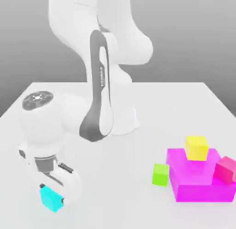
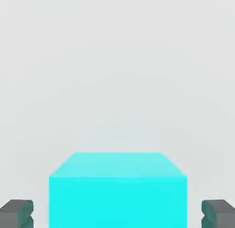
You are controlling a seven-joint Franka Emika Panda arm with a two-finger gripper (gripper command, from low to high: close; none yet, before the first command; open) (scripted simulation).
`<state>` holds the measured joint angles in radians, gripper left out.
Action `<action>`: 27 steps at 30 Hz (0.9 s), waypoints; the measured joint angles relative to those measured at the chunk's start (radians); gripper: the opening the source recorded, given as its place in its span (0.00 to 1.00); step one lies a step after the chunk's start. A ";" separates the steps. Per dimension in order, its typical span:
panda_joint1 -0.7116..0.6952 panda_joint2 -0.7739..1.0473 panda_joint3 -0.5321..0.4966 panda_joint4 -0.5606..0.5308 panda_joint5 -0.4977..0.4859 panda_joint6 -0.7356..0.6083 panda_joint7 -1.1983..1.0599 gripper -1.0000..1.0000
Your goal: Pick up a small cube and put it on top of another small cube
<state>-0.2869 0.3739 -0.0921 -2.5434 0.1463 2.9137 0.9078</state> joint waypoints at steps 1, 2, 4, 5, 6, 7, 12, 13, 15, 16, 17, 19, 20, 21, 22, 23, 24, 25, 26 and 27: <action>0.000 0.000 0.000 0.000 -0.001 0.000 0.001 0.00; 0.000 0.000 0.000 0.000 -0.001 0.000 0.001 0.00; -0.001 -0.001 0.001 0.000 -0.002 0.000 0.002 0.00; 0.003 -0.025 -0.006 -0.005 -0.012 -0.020 0.009 0.00; 0.010 -0.055 -0.016 -0.011 -0.024 -0.044 0.018 0.00; 0.016 -0.088 -0.024 -0.018 -0.038 -0.070 0.029 0.00; 0.049 -0.220 -0.018 -0.059 -0.120 -0.158 -0.009 0.00; 0.058 -0.235 -0.006 -0.069 -0.137 -0.162 -0.042 0.00; 0.077 -0.263 0.022 -0.089 -0.166 -0.169 -0.112 0.00; 0.089 -0.277 0.036 -0.099 -0.178 -0.172 -0.150 0.00; 0.104 -0.290 0.050 -0.109 -0.188 -0.175 -0.189 0.00; 0.139 -0.317 0.074 -0.129 -0.202 -0.181 -0.272 0.00; 0.155 -0.331 0.085 -0.139 -0.207 -0.184 -0.315 0.00; 0.171 -0.344 0.095 -0.149 -0.210 -0.187 -0.359 0.00; 0.187 -0.357 0.106 -0.160 -0.213 -0.190 -0.404 0.00; 0.198 -0.370 0.121 -0.170 -0.213 -0.193 -0.450 0.00; 0.220 -0.383 0.125 -0.180 -0.213 -0.195 -0.497 0.00; 0.240 -0.396 0.132 -0.190 -0.211 -0.198 -0.545 0.00; 0.257 -0.409 0.142 -0.201 -0.209 -0.200 -0.593 0.00; 0.278 -0.422 0.147 -0.211 -0.205 -0.203 -0.642 0.00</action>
<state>-0.0087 -0.0480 0.0552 -2.7542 -0.0586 2.7106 0.2658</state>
